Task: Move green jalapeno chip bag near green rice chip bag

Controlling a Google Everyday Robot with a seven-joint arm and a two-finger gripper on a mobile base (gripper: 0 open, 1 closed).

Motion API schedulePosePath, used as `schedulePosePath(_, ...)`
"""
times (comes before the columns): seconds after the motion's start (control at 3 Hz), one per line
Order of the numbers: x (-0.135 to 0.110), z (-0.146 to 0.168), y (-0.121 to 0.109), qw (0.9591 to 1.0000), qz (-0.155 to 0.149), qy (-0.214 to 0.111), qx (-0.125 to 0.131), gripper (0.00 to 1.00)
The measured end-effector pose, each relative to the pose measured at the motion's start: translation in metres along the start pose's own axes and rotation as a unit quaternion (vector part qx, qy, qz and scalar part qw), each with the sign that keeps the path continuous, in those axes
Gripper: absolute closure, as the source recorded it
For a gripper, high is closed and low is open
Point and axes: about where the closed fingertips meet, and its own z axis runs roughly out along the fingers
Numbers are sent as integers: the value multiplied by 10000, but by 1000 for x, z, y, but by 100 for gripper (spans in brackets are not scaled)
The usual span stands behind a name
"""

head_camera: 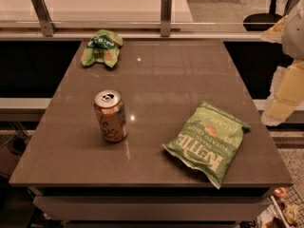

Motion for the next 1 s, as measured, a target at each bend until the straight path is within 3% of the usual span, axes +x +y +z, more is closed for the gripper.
schedulePosePath(0.67,-5,11,3,9999,49,-90,-49,0)
schedulePosePath(1.0,-18,37,13,9996,205,1,-169,0)
